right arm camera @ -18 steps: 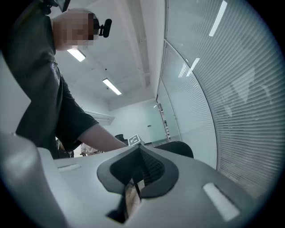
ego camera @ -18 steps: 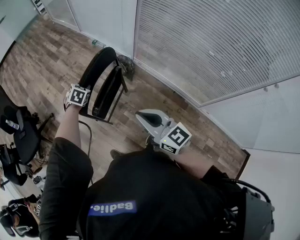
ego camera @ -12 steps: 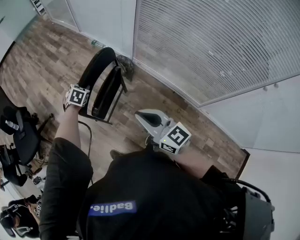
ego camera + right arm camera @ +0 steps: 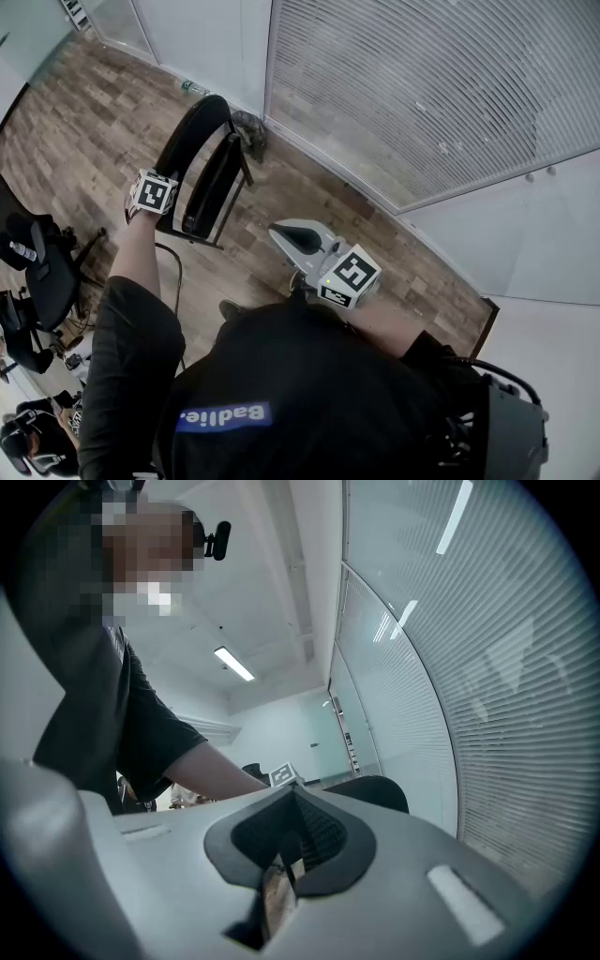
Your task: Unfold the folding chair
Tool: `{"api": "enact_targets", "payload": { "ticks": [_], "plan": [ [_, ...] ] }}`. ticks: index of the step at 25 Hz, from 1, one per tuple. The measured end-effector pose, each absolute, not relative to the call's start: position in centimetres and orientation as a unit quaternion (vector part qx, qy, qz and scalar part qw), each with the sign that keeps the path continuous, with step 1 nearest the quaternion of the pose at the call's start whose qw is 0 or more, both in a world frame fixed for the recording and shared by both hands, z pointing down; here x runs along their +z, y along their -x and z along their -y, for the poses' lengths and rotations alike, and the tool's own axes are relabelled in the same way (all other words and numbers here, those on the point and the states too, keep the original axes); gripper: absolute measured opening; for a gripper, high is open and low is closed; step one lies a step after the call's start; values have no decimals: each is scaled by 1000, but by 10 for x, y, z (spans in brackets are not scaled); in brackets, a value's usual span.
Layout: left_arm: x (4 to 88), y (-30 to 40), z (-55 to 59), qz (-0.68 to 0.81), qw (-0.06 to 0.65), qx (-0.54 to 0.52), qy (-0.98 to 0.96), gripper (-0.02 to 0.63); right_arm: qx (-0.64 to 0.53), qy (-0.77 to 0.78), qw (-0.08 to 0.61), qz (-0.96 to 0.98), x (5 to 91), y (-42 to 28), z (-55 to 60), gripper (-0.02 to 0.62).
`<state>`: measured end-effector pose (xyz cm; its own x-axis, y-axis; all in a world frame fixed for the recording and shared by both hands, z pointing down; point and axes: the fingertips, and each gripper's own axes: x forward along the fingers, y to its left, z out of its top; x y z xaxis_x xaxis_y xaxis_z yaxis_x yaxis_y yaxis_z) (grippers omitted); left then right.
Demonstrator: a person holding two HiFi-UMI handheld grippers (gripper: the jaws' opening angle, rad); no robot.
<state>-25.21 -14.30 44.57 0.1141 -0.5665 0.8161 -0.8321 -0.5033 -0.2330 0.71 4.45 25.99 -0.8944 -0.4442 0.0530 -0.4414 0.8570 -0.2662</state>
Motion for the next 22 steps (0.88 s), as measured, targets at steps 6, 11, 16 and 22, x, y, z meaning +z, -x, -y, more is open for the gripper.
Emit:
{"api": "enact_targets", "payload": {
  "ticks": [6,11,16,22],
  "plan": [
    [445,251,140,478,144,463,-732,107,-149,229,13,-962,261,-8,-44,3],
    [444,251,140,478,144,463,-732,107,-151,232,11,-961,264,-8,-40,3],
    [444,252,139,479,145,463,-731,107,-161,238,8,-958,271,-8,-36,3],
    [444,250,137,481,140,461,-733,107,-179,244,-8,-953,288,-5,-34,3]
  ]
}}
